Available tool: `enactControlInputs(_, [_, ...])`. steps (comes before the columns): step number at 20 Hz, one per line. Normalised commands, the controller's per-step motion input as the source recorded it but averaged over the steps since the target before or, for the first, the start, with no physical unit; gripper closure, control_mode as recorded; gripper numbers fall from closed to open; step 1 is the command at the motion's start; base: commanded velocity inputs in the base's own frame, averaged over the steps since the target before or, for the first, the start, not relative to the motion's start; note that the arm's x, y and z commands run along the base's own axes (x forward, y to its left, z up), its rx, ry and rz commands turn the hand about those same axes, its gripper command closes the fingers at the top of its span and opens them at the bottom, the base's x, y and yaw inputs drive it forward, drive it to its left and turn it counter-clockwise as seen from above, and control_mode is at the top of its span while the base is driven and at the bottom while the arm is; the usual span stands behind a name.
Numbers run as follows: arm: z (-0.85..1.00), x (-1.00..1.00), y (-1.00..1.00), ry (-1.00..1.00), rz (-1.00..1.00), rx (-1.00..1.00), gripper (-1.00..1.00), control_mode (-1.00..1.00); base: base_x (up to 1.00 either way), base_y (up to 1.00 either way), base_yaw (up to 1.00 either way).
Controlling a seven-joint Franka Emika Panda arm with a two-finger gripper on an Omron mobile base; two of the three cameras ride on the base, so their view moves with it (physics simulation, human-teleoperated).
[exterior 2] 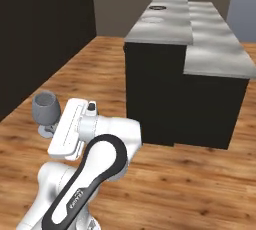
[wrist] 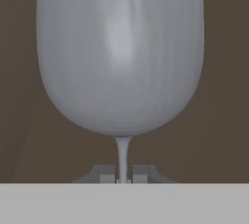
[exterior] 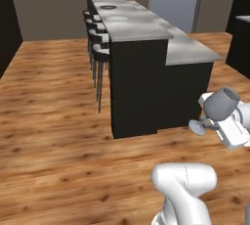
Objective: Retrieve the wine glasses from the counter and place one next to each plate.
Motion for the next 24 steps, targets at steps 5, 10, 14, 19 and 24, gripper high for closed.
enactControlInputs(5, [0.00,0.00,0.00,0.00,0.00,0.00,1.00,1.00,-0.02,1.00,-0.24])
enactControlInputs(10, [0.00,0.00,0.00,0.00,0.00,0.00,1.00,1.00,0.53,1.00,-0.52])
enactControlInputs(14, [0.00,0.00,0.00,0.00,0.00,0.00,1.00,1.00,0.68,0.86,-0.68])
enactControlInputs(19, [0.00,0.00,0.00,0.00,0.00,0.00,1.00,1.00,0.53,0.93,-0.63])
enactControlInputs(24, [0.00,0.00,0.00,0.00,0.00,0.00,1.00,1.00,0.13,1.00,-0.39])
